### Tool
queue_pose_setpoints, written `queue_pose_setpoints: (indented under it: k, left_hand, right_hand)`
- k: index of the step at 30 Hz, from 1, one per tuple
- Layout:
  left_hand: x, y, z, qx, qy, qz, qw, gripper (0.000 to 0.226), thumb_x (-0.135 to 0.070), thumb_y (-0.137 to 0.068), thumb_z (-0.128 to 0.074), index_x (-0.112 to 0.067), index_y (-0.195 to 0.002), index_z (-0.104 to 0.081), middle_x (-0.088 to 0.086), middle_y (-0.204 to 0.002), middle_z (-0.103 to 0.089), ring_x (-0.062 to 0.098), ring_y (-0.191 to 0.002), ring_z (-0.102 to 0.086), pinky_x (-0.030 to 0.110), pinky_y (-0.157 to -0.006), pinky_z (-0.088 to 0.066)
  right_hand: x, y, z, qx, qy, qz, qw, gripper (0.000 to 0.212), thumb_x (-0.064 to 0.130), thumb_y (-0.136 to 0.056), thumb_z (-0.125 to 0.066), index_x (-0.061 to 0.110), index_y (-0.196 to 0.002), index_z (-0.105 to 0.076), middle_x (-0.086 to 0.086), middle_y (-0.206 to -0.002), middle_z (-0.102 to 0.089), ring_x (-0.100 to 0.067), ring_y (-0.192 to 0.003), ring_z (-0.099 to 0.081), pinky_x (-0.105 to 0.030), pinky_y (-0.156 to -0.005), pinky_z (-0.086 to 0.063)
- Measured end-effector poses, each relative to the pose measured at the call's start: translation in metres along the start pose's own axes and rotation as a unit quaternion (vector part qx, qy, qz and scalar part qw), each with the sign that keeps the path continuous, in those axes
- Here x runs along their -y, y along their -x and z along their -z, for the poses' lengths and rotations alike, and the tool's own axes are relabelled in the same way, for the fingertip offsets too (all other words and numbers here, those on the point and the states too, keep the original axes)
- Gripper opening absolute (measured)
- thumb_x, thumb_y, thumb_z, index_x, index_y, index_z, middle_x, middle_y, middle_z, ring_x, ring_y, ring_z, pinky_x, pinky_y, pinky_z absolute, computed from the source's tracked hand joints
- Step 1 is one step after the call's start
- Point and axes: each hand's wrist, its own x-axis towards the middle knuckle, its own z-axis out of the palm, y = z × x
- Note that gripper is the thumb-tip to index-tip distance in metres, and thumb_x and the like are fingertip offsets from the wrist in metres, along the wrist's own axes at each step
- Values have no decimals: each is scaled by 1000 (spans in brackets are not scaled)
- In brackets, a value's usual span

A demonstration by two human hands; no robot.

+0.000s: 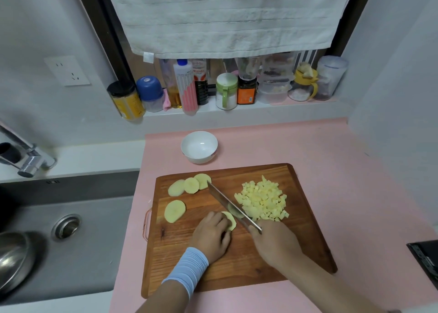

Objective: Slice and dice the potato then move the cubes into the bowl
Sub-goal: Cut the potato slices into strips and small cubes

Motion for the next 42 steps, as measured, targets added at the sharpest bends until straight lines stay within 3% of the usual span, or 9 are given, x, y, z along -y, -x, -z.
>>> queue_pose_setpoints:
  k: [8,18,25,31,36,42]
  left_hand:
    - [6,-1,-6,-15,24,-15,999,7,-16,-80,-62,-13,-86,-63,-2,-93,-59,19,-84,-51,32,-75,-50]
    - [5,-1,-5,-17,38,-9,999,14,-15,-78,-63,-13,-91,-68,-5,-95,-62,16,-85,-52,29,-77,-49]
    - [6,-2,-4,-19,47,-12,999,7,-15,-78,-64,-14,-85,-65,-4,-93,-60,16,-86,-52,29,-76,-50]
    - [7,-1,-6,-23,54,-10,998,9,-15,-78,-66,-14,-88,-66,-5,-92,-59,17,-87,-54,29,-77,-50]
    - [5,3,-5,-31,36,-22,999,4,-16,-83,-66,-15,-86,-66,-5,-93,-60,15,-87,-53,25,-76,-49]
    - [6,4,-7,-40,34,-13,999,3,-17,-86,-65,-15,-85,-66,-5,-90,-60,16,-85,-54,29,-71,-52]
  right_hand:
    - [4,14,-10,-24,43,31,998,31,42,-104,-38,28,-97,-65,7,-84,-66,-13,-80,-63,-32,-73,-54]
    - [2,15,-14,-9,49,31,998,28,39,-105,-38,28,-95,-61,10,-77,-55,-14,-73,-54,-30,-69,-48]
    - [0,-3,-16,51,3,0,999,33,32,-103,-44,27,-72,-52,8,-74,-60,-12,-71,-60,-29,-66,-50]
    - [12,-23,-14,58,-9,-4,998,31,37,-105,-45,21,-83,-59,5,-78,-59,-14,-72,-59,-30,-67,-49]
    - [12,-20,-21,57,-11,-3,998,25,28,-102,-47,22,-89,-68,7,-78,-63,-13,-73,-62,-28,-63,-49]
    - [11,-7,-18,29,23,26,999,30,35,-104,-39,28,-78,-52,9,-75,-56,-14,-71,-55,-29,-61,-41]
